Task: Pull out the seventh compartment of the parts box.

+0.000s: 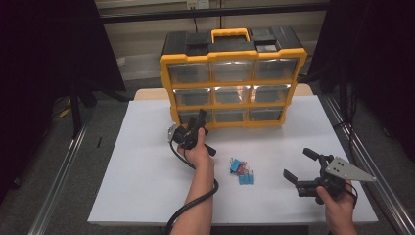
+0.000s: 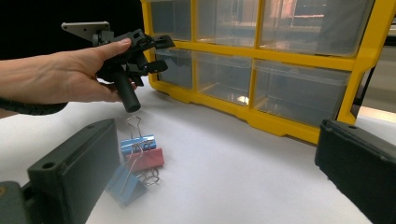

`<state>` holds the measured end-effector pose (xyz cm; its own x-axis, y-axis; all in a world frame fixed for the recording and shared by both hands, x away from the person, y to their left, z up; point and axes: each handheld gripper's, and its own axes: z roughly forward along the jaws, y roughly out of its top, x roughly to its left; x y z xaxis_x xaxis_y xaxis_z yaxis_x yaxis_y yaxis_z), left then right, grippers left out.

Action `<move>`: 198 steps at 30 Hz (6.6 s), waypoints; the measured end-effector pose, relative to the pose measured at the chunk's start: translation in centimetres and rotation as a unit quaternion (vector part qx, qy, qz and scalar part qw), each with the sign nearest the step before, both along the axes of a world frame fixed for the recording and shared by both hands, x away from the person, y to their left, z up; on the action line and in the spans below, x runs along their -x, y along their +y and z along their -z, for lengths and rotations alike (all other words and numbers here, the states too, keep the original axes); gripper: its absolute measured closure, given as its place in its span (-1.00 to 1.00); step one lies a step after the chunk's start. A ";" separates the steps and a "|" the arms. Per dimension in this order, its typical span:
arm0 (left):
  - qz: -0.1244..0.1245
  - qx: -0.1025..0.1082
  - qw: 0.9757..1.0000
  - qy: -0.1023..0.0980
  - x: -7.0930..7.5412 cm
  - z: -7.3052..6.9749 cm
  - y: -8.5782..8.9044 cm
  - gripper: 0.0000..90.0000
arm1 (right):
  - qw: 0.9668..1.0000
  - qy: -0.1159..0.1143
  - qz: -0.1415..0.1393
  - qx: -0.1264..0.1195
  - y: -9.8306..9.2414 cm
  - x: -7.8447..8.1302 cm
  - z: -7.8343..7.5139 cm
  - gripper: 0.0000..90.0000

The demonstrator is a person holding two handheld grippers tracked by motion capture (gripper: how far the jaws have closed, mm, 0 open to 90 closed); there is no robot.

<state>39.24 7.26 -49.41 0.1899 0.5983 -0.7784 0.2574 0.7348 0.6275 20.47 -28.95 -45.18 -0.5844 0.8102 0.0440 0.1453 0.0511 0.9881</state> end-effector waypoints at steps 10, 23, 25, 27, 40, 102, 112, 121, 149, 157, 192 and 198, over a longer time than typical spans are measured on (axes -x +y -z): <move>-0.024 0.091 0.996 0.003 -0.1 -0.3 -0.7 0.07 | 1.000 -0.001 0.001 0.000 -0.1 0.0 0.0 -1.00; -0.070 0.167 0.983 -0.001 0.7 0.2 -2.0 0.37 | 1.000 -0.003 0.000 0.001 0.0 -0.1 0.0 -1.00; -0.069 0.172 0.983 0.007 1.0 0.2 -2.0 0.45 | 1.000 -0.002 -0.001 0.001 0.0 -0.1 0.0 -1.00; -0.068 0.159 0.985 0.006 1.3 0.5 -2.0 0.52 | 1.000 -0.003 0.000 0.000 0.0 -0.2 0.0 -1.00; -0.093 0.203 0.975 0.020 2.5 0.1 -2.2 0.74 | 1.000 -0.006 -0.002 0.003 0.1 -0.2 0.0 -1.00; -0.107 0.223 0.969 0.008 5.9 0.0 -2.2 0.75 | 1.000 -0.009 -0.004 0.009 0.3 -0.1 -0.1 -1.00; -0.088 0.190 0.978 0.012 6.5 0.4 -1.9 0.75 | 1.000 -0.008 -0.004 0.008 0.3 -0.1 -0.1 -1.00; -0.103 0.225 0.969 0.011 6.5 0.0 -2.0 0.74 | 1.000 -0.008 -0.003 0.006 0.3 -0.1 -0.1 -1.00; -0.099 0.208 0.973 0.021 7.3 0.2 -1.8 0.73 | 1.000 -0.009 -0.005 0.008 0.3 -0.1 -0.1 -1.00; -0.095 0.199 0.975 0.020 7.6 0.2 -1.8 0.72 | 1.000 -0.008 -0.005 0.006 0.4 -0.1 -0.1 -1.00; -0.080 0.187 0.979 0.006 8.5 0.4 -1.6 0.67 | 1.000 -0.007 -0.006 0.006 0.4 -0.1 -0.1 -1.00; -0.078 0.175 0.982 0.003 8.6 0.5 -1.5 0.66 | 1.000 -0.007 -0.006 0.006 0.4 -0.1 -0.1 -1.00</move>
